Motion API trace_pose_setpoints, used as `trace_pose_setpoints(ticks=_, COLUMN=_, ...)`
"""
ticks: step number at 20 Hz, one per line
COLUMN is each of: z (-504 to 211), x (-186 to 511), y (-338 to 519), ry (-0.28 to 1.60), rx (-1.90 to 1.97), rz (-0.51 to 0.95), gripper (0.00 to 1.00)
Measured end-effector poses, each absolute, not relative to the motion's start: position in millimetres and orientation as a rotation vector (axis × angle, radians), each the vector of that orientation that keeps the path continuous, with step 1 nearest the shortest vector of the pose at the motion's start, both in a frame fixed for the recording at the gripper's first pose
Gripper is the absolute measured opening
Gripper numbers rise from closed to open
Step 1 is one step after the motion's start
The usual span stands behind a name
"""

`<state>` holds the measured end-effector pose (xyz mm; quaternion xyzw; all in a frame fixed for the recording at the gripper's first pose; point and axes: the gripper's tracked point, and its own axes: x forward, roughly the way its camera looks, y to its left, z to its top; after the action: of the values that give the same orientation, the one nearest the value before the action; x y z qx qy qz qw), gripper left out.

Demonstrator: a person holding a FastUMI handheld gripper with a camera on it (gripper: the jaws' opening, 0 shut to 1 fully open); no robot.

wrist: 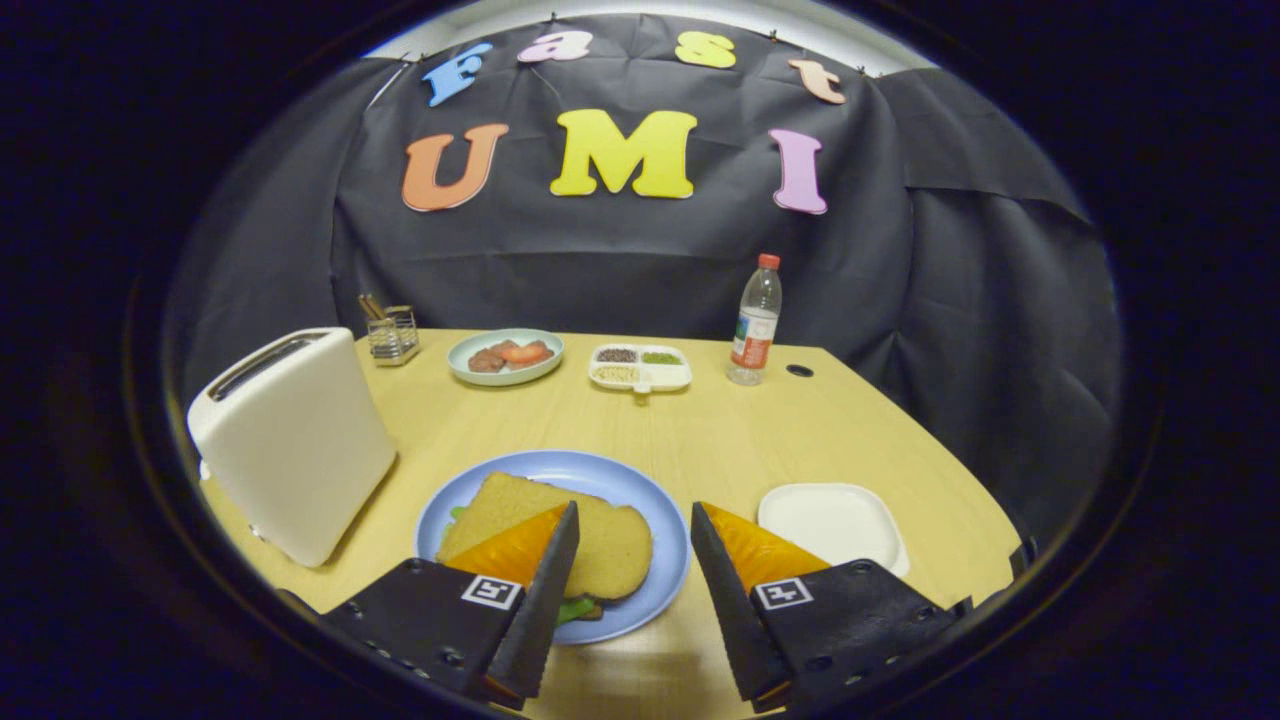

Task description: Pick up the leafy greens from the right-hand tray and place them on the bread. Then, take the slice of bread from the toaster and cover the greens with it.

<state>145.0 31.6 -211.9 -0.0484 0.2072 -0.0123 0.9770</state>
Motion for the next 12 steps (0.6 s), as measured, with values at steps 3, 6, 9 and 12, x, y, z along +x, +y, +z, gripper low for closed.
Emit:
trace_pose_setpoints(ticks=3, z=-178.6, x=120.7, y=38.4, ry=0.337, rx=-0.099, rz=0.005, gripper=0.93)
trace_pose_setpoints(ticks=6, z=-147.5, x=94.3, y=35.0, ry=0.285, rx=-0.089, rz=0.0, gripper=0.95)
trace_pose_setpoints(ticks=9, z=-113.6, x=66.3, y=32.1, ry=0.212, rx=-0.056, rz=0.002, gripper=0.95)
trace_pose_setpoints(ticks=12, z=-79.4, x=36.3, y=25.0, ry=0.128, rx=-0.059, rz=0.012, gripper=0.95)
